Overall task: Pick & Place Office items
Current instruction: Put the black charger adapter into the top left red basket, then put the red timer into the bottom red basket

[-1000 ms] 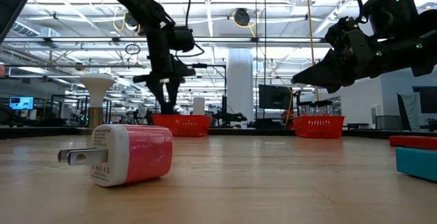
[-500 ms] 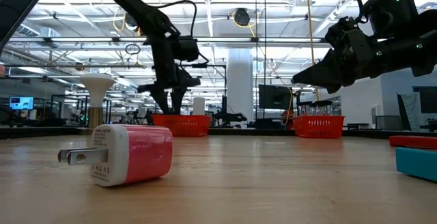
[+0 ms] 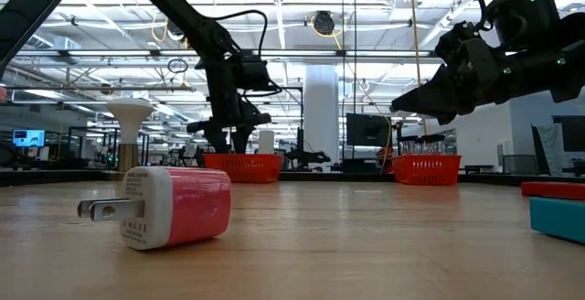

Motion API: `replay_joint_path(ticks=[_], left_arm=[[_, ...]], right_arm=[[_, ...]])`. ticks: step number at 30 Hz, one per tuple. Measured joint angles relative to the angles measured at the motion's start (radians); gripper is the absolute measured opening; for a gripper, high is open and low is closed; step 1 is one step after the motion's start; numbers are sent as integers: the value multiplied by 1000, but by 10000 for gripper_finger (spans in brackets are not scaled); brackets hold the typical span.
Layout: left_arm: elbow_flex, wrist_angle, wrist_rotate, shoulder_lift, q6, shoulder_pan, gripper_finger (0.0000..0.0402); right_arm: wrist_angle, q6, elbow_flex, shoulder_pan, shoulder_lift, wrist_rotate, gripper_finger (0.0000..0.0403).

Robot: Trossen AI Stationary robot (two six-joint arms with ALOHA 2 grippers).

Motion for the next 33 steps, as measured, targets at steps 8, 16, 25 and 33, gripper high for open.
replay_joint_path(ticks=[8, 16, 25, 33], left_arm=[[0, -40, -23, -19, 60, 0, 240], [-14, -69, -139, -174, 190, -50, 213], [-458, 516, -83, -516, 279, -303, 72], [-797, 1184, 3, -626, 355, -508, 6]], right_arm=[[-1, 4, 0, 0, 0, -1, 0], [-3, 4, 0, 0, 0, 3, 0], [-13, 41, 0, 0, 0, 76, 0], [-158, 45, 46, 0, 0, 162, 0]])
